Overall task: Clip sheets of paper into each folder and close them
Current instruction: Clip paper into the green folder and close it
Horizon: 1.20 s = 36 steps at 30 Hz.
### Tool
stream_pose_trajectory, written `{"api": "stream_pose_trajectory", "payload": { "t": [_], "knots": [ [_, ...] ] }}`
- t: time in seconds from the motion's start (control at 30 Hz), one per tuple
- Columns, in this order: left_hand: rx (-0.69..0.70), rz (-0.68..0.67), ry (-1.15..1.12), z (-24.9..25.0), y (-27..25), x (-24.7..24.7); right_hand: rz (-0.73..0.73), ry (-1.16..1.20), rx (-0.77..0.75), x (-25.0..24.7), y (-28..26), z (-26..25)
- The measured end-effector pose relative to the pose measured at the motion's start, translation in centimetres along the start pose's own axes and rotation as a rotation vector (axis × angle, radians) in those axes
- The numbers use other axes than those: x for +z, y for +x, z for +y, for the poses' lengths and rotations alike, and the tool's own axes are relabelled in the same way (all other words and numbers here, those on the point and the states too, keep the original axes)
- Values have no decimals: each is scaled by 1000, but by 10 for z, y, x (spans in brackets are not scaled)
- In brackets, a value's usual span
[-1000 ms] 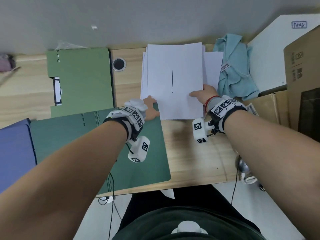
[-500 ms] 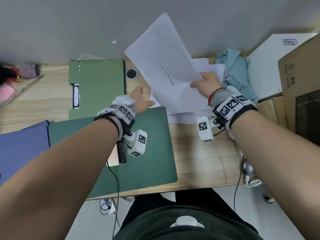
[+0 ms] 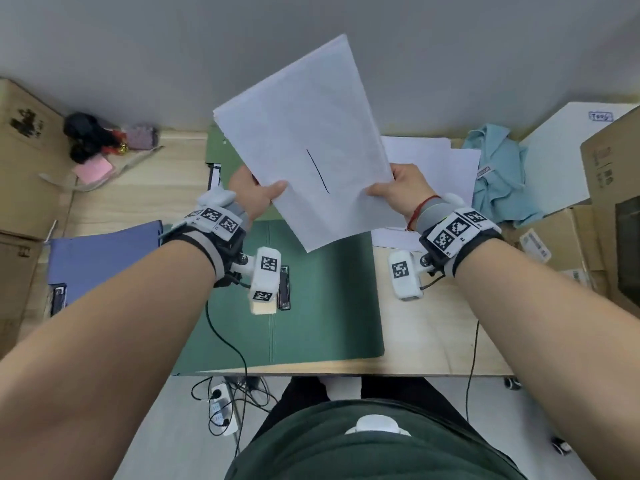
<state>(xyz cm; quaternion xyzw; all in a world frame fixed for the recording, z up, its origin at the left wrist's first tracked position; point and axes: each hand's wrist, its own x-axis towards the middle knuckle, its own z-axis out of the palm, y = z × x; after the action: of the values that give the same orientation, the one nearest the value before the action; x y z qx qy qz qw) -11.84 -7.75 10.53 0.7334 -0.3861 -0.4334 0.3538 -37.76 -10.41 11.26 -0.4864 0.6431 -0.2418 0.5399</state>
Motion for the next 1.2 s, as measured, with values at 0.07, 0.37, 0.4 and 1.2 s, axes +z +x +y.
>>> {"api": "stream_pose_trajectory", "payload": {
  "t": [0.07, 0.37, 0.4, 1.2],
  "knots": [
    [71, 30, 109, 0, -9, -9, -2, -9, 19, 11, -5, 4],
    [174, -15, 116, 8, -27, -34, 12, 84, 35, 36, -11, 7],
    [163, -24, 92, 9, -27, -36, 19, 100, 27, 36, -11, 7],
    [13, -63, 206, -5, -39, -14, -9, 45, 58, 38, -14, 24]
  ]
}}
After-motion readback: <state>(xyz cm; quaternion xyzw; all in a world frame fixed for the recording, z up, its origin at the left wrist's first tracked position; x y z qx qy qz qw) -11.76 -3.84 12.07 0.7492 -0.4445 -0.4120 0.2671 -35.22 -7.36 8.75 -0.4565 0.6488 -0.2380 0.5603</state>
